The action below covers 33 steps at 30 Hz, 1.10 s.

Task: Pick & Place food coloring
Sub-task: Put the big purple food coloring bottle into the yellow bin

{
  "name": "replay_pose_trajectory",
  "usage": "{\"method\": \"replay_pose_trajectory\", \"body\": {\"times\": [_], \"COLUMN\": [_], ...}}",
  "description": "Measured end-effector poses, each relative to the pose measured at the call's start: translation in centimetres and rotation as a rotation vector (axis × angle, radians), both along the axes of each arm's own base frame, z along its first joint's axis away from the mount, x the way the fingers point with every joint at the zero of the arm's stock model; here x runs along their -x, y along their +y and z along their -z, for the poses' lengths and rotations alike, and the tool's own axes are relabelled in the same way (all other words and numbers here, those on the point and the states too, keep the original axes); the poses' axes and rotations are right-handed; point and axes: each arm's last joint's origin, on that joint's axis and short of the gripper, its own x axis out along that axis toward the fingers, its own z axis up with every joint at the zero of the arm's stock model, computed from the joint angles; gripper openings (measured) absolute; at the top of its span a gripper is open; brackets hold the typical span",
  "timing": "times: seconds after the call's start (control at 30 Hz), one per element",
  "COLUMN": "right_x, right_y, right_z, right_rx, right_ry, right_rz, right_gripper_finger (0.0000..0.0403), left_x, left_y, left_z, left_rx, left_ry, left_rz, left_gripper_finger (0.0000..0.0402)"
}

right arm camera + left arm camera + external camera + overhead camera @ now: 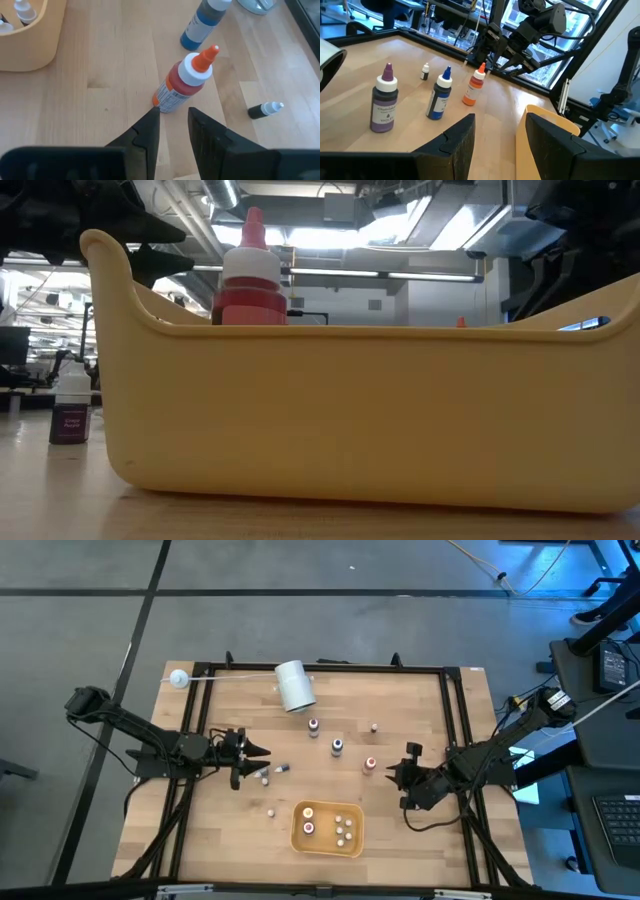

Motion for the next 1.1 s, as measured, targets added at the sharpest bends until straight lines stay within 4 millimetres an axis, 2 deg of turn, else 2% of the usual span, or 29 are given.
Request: {"method": "replay_pose_trajectory", "body": {"times": [0.17,0.27,0.43,0.6,0.73,0.83,1.1], "right_x": [0.0,0.0,-0.1,-0.3,-0.7,-0.8,-1.0], "right_y": [0.0,0.0,0.0,0.1,0.4,0.5,0.6], "right_z": [0.0,0.0,-0.1,-0.3,-0.6,-0.8,-1.0], "right_rx": [-0.001,0.001,0.001,0.022,0.033,0.05,0.066], "right_ry": [0.0,0.0,-0.012,-0.047,-0.076,-0.089,-0.103], "right_rz": [0.0,-0.001,0.001,-0.006,-0.04,-0.068,-0.095], "right_gripper_finger": [0.0104,0.0104,0.0103,0.0103,0.0103,0.0103,0.0103], "left_x": [0.0,-0.2,-1.5,-3.6,-5.8,-8.2,-14.4], "left_y": [0.0,0.3,0.8,2.4,4.2,5.4,9.8], "left_z": [0.0,-0.9,-4.1,-8.1,-10.6,-11.7,-13.5], "left_rx": [0.027,0.068,0.01,0.026,0.051,0.048,0.055], "left_ry": [-0.006,-0.066,-0.045,0.173,0.331,0.432,0.667], "left_rz": [-0.005,-0.044,-0.002,-0.088,-0.142,-0.129,-0.133], "left_gripper_finger": [0.0171,0.0171,0.0171,0.0171,0.0171,0.0171,0.0171]}}
